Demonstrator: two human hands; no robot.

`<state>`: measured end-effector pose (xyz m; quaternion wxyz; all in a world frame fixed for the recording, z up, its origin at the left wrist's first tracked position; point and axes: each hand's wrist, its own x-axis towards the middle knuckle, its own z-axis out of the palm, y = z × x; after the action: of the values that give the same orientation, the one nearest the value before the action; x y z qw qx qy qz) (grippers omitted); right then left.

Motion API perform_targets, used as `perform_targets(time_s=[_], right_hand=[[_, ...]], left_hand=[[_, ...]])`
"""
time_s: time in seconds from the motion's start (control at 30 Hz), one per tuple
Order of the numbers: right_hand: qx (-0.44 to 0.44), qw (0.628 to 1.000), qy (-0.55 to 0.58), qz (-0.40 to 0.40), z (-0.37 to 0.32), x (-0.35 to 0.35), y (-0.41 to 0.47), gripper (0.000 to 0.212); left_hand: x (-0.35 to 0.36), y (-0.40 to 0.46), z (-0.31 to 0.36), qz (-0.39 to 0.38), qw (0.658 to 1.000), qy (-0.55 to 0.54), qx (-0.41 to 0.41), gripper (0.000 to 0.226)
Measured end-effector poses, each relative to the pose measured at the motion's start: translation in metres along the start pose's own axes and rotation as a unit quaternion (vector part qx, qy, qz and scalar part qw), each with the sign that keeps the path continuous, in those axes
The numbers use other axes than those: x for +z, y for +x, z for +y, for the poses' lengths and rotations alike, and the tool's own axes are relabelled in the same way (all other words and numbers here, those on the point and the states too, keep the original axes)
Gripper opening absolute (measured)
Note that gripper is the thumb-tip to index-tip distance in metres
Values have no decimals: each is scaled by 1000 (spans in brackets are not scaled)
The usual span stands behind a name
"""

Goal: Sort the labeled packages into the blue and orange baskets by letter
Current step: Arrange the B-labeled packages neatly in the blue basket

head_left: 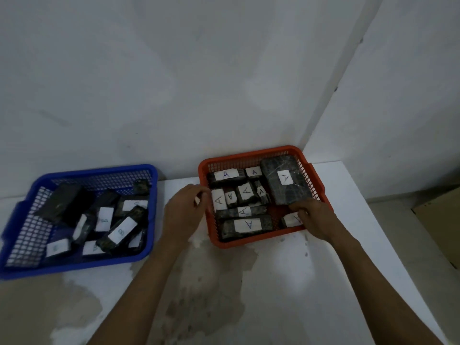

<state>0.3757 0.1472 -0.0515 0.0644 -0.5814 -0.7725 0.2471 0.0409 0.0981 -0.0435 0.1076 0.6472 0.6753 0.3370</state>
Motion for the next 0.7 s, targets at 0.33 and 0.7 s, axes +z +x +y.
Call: perform_targets(time_s=[0.33, 0.7], right_hand=[[-112, 986, 118, 39, -163, 54, 13, 22], [-259, 960, -107, -24, -334, 171, 57, 66]], left_hand=[[-106, -83, -112, 60, 991, 44, -110, 14], [-172, -106, -227, 43, 987, 82, -133, 32]])
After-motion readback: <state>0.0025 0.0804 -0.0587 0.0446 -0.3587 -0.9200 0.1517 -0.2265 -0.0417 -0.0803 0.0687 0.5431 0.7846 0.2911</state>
